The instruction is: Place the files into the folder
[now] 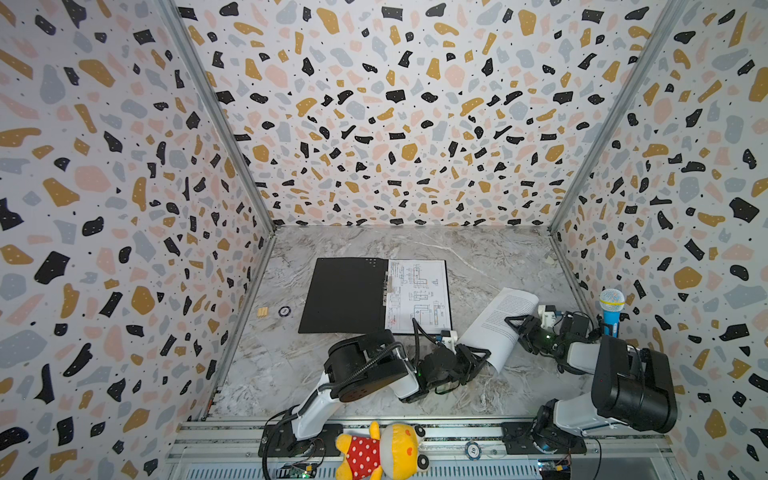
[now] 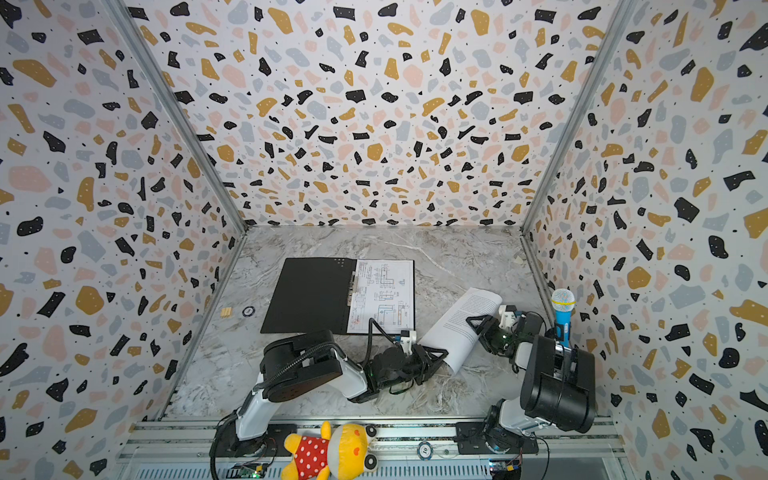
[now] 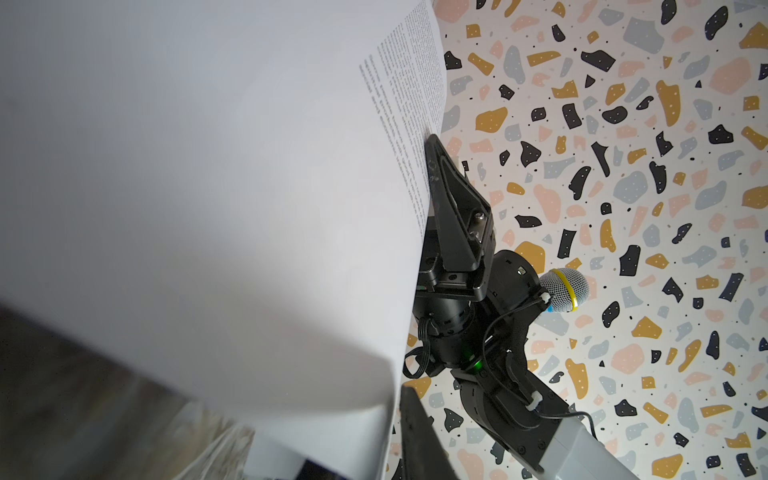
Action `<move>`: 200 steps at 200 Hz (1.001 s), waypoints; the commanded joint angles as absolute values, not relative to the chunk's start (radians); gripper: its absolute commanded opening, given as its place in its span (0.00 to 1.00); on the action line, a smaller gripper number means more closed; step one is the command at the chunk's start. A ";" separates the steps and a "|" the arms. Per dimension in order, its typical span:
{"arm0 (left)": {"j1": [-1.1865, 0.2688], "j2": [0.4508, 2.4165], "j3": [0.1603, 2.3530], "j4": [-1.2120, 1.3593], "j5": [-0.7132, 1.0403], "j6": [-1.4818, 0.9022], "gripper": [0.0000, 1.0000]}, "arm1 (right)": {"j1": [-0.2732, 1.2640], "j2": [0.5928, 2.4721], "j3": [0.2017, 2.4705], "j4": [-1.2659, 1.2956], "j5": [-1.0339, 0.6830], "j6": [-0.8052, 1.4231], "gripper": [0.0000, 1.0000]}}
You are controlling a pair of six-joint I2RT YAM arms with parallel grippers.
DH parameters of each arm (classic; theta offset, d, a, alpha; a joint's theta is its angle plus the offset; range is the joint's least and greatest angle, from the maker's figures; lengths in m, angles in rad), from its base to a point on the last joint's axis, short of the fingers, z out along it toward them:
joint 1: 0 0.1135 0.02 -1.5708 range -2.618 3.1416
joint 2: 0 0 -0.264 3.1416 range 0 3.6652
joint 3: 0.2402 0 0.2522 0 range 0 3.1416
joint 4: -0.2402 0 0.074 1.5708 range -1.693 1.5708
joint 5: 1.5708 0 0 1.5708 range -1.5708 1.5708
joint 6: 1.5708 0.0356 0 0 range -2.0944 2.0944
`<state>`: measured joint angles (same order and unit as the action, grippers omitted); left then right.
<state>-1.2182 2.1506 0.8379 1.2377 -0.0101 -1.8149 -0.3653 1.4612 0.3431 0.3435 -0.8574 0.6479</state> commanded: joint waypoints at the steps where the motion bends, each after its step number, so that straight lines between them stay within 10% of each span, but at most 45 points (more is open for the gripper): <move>1: -1.214 2.144 0.828 1.296 -0.023 -1.806 0.17 | -0.366 1.465 0.320 0.234 -0.764 0.648 0.62; 200: -1.200 2.120 0.840 1.348 -0.040 -1.833 0.03 | -0.460 1.331 0.299 0.117 -0.876 0.597 0.87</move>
